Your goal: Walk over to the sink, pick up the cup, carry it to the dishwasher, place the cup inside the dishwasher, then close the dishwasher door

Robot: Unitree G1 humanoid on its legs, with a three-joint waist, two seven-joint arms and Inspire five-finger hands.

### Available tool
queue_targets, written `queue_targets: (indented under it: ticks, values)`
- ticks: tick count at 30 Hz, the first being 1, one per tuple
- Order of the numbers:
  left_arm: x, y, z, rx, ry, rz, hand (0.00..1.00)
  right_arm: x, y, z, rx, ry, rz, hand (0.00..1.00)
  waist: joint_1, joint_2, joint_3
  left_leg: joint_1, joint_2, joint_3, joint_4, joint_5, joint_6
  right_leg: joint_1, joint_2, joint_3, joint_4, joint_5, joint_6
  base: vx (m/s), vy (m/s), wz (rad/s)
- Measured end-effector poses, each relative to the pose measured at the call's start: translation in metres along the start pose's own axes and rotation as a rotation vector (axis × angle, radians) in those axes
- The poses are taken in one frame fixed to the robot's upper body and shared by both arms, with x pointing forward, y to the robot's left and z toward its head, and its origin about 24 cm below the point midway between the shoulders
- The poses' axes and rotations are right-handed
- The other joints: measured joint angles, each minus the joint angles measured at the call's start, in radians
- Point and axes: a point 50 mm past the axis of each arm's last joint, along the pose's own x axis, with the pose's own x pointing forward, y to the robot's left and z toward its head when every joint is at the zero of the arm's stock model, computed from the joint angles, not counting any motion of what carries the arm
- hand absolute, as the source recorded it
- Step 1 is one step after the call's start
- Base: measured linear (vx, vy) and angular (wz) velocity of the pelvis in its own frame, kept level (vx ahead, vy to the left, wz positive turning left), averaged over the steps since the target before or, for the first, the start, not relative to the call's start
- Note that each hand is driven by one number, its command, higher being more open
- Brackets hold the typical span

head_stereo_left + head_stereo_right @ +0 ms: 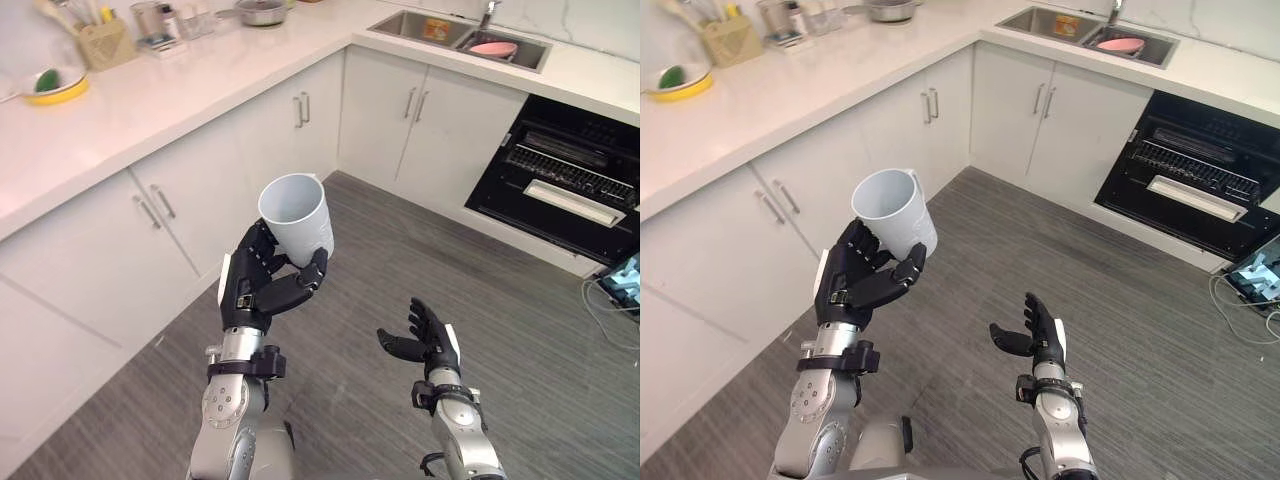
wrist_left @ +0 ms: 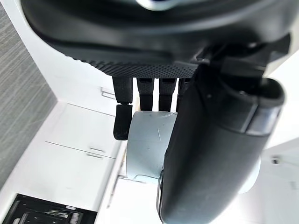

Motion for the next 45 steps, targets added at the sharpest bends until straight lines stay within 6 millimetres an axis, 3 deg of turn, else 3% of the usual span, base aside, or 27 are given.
queue_targets:
  ticks: [2, 3, 4, 6, 8, 10, 11, 12, 13, 14, 16, 17, 20, 21, 22, 23, 25, 28, 31, 33, 35, 36, 37, 38, 41, 43, 45]
  values:
    - [-0.001, 0.002, -0.002, -0.006, 0.007, 0.014, 0.3, 0.004, -0.007, -0.002, -0.029, 0.014, -0.008, 0.9, 0.003, 0.017, -0.006, 0.012, -0.072, -0.037, -0.376, 0.099, -0.027, 0.012, -0.046, 0.055, 0.03, -0.084, 0.061, 0.59, 0.326, -0.78]
    - [-0.001, 0.002, -0.003, -0.011, 0.009, 0.02, 0.3, 0.005, -0.013, -0.004, -0.051, 0.024, -0.019, 0.9, 0.006, 0.044, -0.011, 0.032, -0.073, -0.066, -0.504, 0.288, -0.025, 0.031, -0.047, 0.084, 0.033, -0.133, 0.098, 0.55, 0.337, -0.63]
    - [0.002, 0.006, -0.006, 0.015, 0.024, 0.019, 0.3, 0.007, -0.009, -0.012, -0.045, 0.076, -0.015, 0.9, -0.011, -0.002, -0.002, 0.053, -0.119, -0.036, -0.489, 0.275, 0.018, 0.049, -0.104, 0.106, 0.027, -0.154, 0.102, 0.53, 0.32, -0.3]
    - [0.003, 0.01, -0.006, 0.021, 0.033, 0.041, 0.3, 0.006, -0.008, -0.016, -0.047, 0.094, -0.009, 0.9, -0.028, -0.005, -0.001, 0.018, -0.128, -0.024, -0.36, 0.181, 0.062, 0.068, -0.129, 0.113, 0.03, -0.125, 0.125, 0.49, 0.25, -0.09]
    - [0.002, 0.011, -0.006, 0.029, 0.035, 0.041, 0.3, 0.005, -0.01, -0.018, -0.046, 0.101, -0.014, 0.9, -0.028, -0.007, -0.001, 0.026, -0.131, -0.009, -0.299, 0.112, 0.072, 0.065, -0.135, 0.113, 0.088, -0.113, 0.146, 0.47, 0.193, -0.23]
    - [0.002, 0.009, -0.004, 0.046, 0.034, 0.015, 0.3, 0.005, -0.007, -0.015, -0.023, 0.086, -0.023, 0.9, -0.023, -0.016, 0.004, 0.093, -0.131, 0.016, -0.326, 0.06, 0.073, -0.066, -0.134, 0.109, 0.403, -0.062, 0.228, 0.37, 0.152, -0.33]
    - [0.001, 0.007, -0.003, 0.057, 0.036, -0.006, 0.3, 0.004, -0.002, -0.01, 0.001, 0.061, -0.02, 0.9, -0.032, -0.027, 0.012, 0.156, -0.137, 0.026, -0.364, 0.041, 0.081, -0.191, -0.142, 0.1, 0.669, 0.062, 0.265, 0.35, 0.111, -0.22]
    - [0.0, 0.004, -0.003, 0.059, 0.038, -0.019, 0.3, 0.001, 0.002, -0.005, 0.021, 0.035, -0.014, 0.9, -0.049, -0.03, 0.014, 0.225, -0.136, 0.035, -0.384, 0.013, 0.091, -0.287, -0.146, 0.082, 0.846, -0.008, 0.209, 0.35, 0.092, -0.23]
    - [0.0, 0.002, -0.002, 0.053, 0.034, -0.022, 0.3, -0.001, 0.004, -0.002, 0.029, 0.017, -0.01, 0.9, -0.051, -0.03, 0.015, 0.262, -0.131, 0.044, -0.396, -0.006, 0.096, -0.33, -0.147, 0.066, 0.889, -0.038, 0.188, 0.37, 0.074, -0.35]
    - [0.0, -0.004, 0.002, 0.044, 0.014, -0.038, 0.3, -0.004, 0.01, 0.006, 0.053, -0.023, 0.0, 0.9, -0.052, -0.029, 0.017, 0.333, -0.117, 0.064, -0.419, -0.041, 0.093, -0.407, -0.146, 0.018, 0.905, -0.076, 0.15, 0.39, 0.05, -0.51]
    - [0.0, -0.014, 0.013, 0.031, -0.036, -0.08, 0.3, -0.009, 0.017, 0.023, 0.103, -0.103, 0.009, 0.9, -0.062, -0.026, 0.016, 0.428, -0.092, 0.091, -0.449, -0.093, 0.073, -0.526, -0.142, -0.094, 0.808, -0.118, 0.13, 0.42, -0.005, -0.46]
    - [0.0, -0.016, 0.015, 0.026, -0.048, -0.087, 0.3, -0.009, 0.019, 0.028, 0.11, -0.123, 0.014, 0.9, -0.069, -0.028, 0.009, 0.446, -0.088, 0.096, -0.455, -0.106, 0.066, -0.547, -0.138, -0.124, 0.744, -0.118, 0.13, 0.53, -0.076, -0.32]
    - [0.001, -0.018, 0.019, 0.029, -0.083, -0.11, 0.3, -0.01, 0.023, 0.041, 0.117, -0.193, 0.031, 0.9, -0.079, -0.076, -0.025, 0.552, -0.101, 0.125, -0.517, -0.146, -0.009, -0.598, -0.115, -0.23, 0.412, -0.032, 0.058, 0.65, -0.101, -0.12]
    - [0.001, -0.017, 0.009, 0.035, -0.046, -0.093, 0.3, -0.01, 0.02, 0.038, 0.103, -0.186, 0.025, 0.9, -0.097, -0.05, -0.043, 0.602, -0.081, 0.102, -0.544, -0.164, -0.037, -0.564, -0.09, -0.244, 0.419, 0.017, 0.008, 0.58, -0.06, 0.11]
    - [0.0, -0.016, -0.002, 0.029, 0.002, -0.074, 0.3, -0.01, 0.015, 0.038, 0.088, -0.187, 0.015, 0.9, -0.099, -0.01, -0.069, 0.613, -0.048, 0.079, -0.554, -0.15, -0.06, -0.553, -0.059, -0.261, 0.42, -0.012, -0.007, 0.72, -0.078, 0.12]
    - [0.0, -0.016, -0.006, 0.027, 0.022, -0.063, 0.3, -0.009, 0.014, 0.039, 0.087, -0.192, 0.013, 0.9, -0.099, -0.001, -0.071, 0.613, -0.038, 0.061, -0.538, -0.135, -0.068, -0.543, -0.051, -0.268, 0.419, -0.023, -0.016, 0.67, -0.116, -0.01]
    - [-0.004, -0.013, -0.025, 0.014, 0.121, -0.018, 0.3, -0.017, 0.012, 0.034, 0.102, -0.182, 0.004, 0.9, -0.101, 0.005, -0.067, 0.52, -0.012, -0.02, -0.222, 0.028, -0.075, -0.401, -0.021, -0.264, 0.324, -0.035, -0.034, 0.71, -0.167, 0.1]
    - [-0.017, -0.009, -0.026, 0.007, 0.142, 0.009, 0.3, -0.031, 0.016, 0.047, 0.144, -0.255, 0.015, 0.9, -0.072, 0.014, -0.068, 0.361, 0.055, -0.001, 0.202, 0.036, -0.054, -0.181, 0.035, -0.194, 0.147, -0.034, -0.034, 0.58, -0.071, -0.39]
    - [-0.016, -0.007, -0.024, 0.01, 0.131, 0.009, 0.3, -0.031, 0.021, 0.067, 0.166, -0.347, 0.031, 0.9, -0.044, 0.017, -0.069, 0.203, 0.074, 0.017, 0.242, -0.02, -0.014, -0.088, 0.046, -0.117, 0.055, -0.034, -0.034, 0.45, 0.038, -0.69]
    - [-0.017, -0.005, -0.028, 0.021, 0.149, 0.009, 0.3, -0.028, 0.024, 0.072, 0.171, -0.362, 0.039, 0.9, -0.036, 0.013, -0.064, 0.095, 0.018, -0.024, 0.059, -0.06, 0.001, -0.016, 0.021, -0.067, 0.009, -0.036, -0.032, 0.43, 0.188, -0.66]
    - [-0.018, -0.002, -0.031, 0.027, 0.165, 0.016, 0.3, -0.026, 0.023, 0.073, 0.185, -0.364, 0.044, 0.9, -0.036, 0.003, -0.055, 0.075, -0.079, -0.117, -0.215, -0.026, -0.029, 0.014, -0.033, -0.034, 0.019, -0.074, 0.009, 0.39, 0.251, -0.7]
    - [-0.018, -0.002, -0.031, 0.029, 0.165, 0.019, 0.3, -0.025, 0.021, 0.074, 0.183, -0.369, 0.049, 0.9, -0.035, 0.01, -0.055, 0.076, -0.112, -0.171, -0.37, 0.041, -0.041, 0.023, -0.05, -0.006, 0.028, -0.108, 0.039, 0.43, 0.315, -1.11]
    - [-0.017, 0.0, -0.031, 0.037, 0.162, 0.021, 0.3, -0.023, 0.02, 0.073, 0.174, -0.362, 0.054, 0.9, -0.031, 0.013, -0.052, 0.102, -0.132, -0.197, -0.423, 0.2, -0.061, 0.044, -0.07, 0.044, 0.033, -0.157, 0.085, 0.37, 0.273, -0.8]
    - [-0.015, 0.002, -0.032, 0.055, 0.166, 0.016, 0.3, -0.023, 0.022, 0.07, 0.184, -0.344, 0.055, 0.9, -0.039, -0.01, -0.054, 0.104, -0.155, -0.181, -0.404, 0.183, -0.04, 0.051, -0.099, 0.056, 0.036, -0.168, 0.09, 0.45, 0.326, -0.5]
    - [-0.008, 0.002, -0.031, 0.082, 0.158, -0.007, 0.3, -0.026, 0.024, 0.072, 0.203, -0.348, 0.07, 0.9, -0.061, -0.017, -0.056, 0.086, -0.164, -0.116, -0.284, 0.068, 0.031, 0.002, -0.142, 0.116, 0.155, -0.174, 0.102, 0.48, 0.325, -0.53]
    - [-0.008, 0.003, -0.03, 0.098, 0.154, -0.005, 0.3, -0.036, 0.032, 0.087, 0.249, -0.415, 0.12, 0.9, -0.042, -0.028, -0.05, 0.17, -0.16, -0.017, -0.298, 0.014, 0.096, -0.143, -0.177, 0.142, 0.489, -0.157, 0.195, 0.38, 0.259, -1.11]
    - [-0.008, 0.006, -0.03, 0.119, 0.154, 0.003, 0.3, -0.044, 0.043, 0.099, 0.267, -0.467, 0.181, 0.9, -0.043, -0.03, -0.046, 0.269, -0.155, 0.049, -0.335, -0.016, 0.141, -0.244, -0.211, 0.103, 0.716, -0.157, 0.198, 0.3, 0.211, -1.08]
